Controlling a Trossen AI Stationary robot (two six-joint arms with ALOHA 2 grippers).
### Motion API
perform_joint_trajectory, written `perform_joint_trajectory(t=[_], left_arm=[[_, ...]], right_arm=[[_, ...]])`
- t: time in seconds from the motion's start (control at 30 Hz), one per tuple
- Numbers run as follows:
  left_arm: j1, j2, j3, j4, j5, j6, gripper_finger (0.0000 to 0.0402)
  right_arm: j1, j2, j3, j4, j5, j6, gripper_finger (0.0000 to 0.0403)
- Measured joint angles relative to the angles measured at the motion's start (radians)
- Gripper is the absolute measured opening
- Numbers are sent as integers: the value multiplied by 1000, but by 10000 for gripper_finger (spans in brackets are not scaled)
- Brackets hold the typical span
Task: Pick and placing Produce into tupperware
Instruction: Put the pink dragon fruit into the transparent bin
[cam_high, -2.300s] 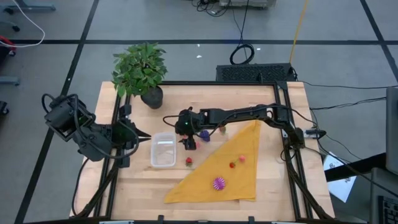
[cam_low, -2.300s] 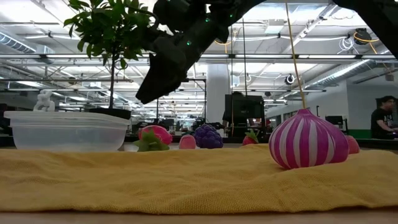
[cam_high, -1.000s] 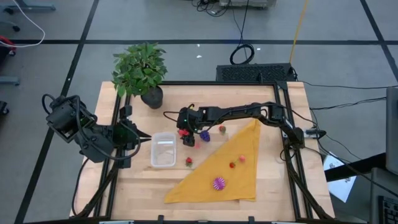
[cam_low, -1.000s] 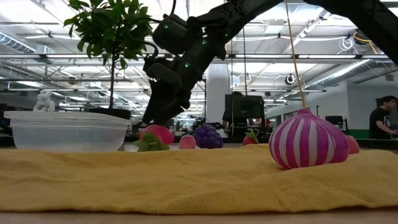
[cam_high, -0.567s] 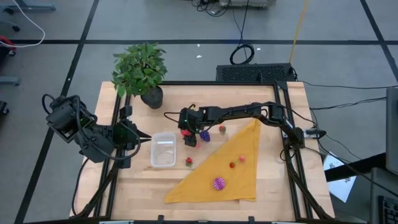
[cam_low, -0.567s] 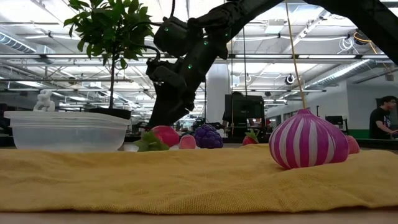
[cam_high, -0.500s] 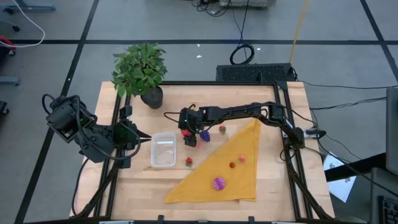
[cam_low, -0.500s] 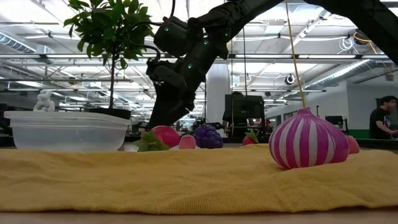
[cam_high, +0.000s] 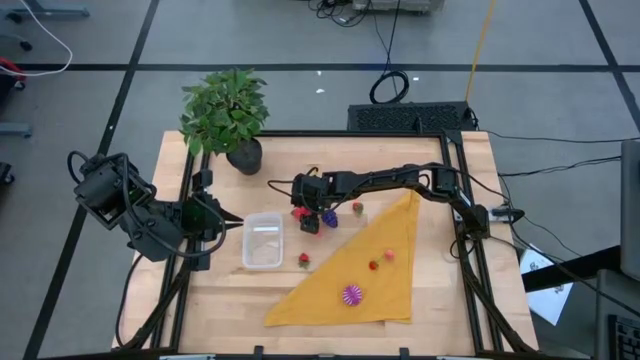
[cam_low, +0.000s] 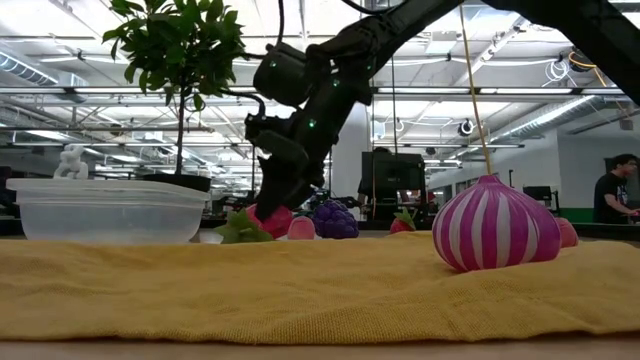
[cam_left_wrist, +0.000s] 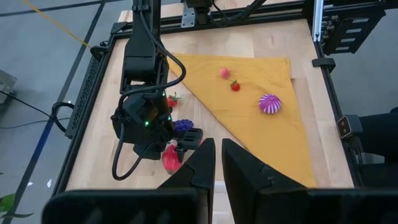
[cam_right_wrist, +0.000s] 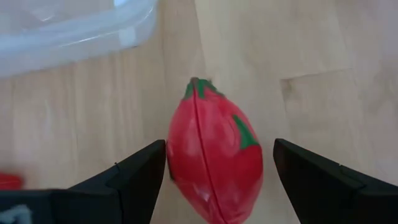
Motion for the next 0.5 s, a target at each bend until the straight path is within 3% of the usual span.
perform_joint_trajectory(t=[0.5], left_arm=[[0, 0, 0, 0, 0, 0, 35]], right_arm=[[1, 0, 0, 8, -3, -18, 276]])
